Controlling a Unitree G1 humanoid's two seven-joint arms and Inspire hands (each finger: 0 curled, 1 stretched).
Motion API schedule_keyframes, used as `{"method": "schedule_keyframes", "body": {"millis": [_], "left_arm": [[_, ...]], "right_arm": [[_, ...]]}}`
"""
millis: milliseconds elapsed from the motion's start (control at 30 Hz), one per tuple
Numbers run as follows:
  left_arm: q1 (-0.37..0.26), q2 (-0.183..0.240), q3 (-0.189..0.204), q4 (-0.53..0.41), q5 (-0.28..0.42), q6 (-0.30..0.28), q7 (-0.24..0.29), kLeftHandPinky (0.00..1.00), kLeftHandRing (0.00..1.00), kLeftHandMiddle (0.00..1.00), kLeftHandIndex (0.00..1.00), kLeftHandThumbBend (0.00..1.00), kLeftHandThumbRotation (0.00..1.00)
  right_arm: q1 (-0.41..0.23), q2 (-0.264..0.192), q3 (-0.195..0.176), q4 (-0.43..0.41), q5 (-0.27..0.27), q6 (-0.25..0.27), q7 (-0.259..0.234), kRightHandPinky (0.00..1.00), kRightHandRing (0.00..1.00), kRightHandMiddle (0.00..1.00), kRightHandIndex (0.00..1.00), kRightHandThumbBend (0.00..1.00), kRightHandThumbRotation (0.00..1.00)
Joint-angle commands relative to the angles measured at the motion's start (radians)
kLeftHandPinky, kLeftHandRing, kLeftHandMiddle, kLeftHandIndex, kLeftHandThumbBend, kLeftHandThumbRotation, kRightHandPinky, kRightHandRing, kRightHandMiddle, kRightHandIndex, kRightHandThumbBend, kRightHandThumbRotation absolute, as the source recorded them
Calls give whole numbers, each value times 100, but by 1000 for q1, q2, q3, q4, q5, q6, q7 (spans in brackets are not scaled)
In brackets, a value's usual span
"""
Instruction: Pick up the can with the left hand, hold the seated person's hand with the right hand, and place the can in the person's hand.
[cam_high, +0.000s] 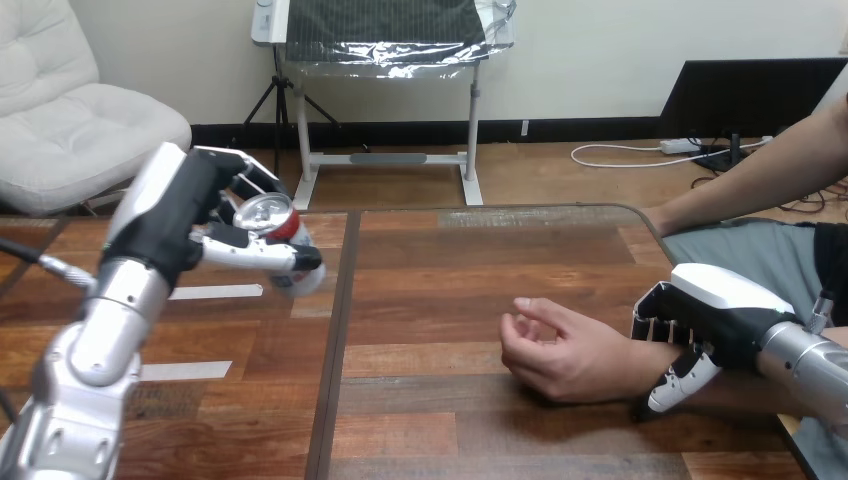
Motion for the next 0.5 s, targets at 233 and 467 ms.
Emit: {"method": "schedule_keyframes", "body": {"millis": [233,467], "left_arm": [[-146,-41,-32,116,-1,-80,48,17,21,35,41,83,0],[-189,-65,-47,217,-6,-125,54,19,24,37,41,83,0]], "right_arm": [[-52,28,-50,13,53,-22,-2,29,33,38,39,84,0],[-63,33,-55,10,60,-31,3,27,31,37,38,85,0]]}}
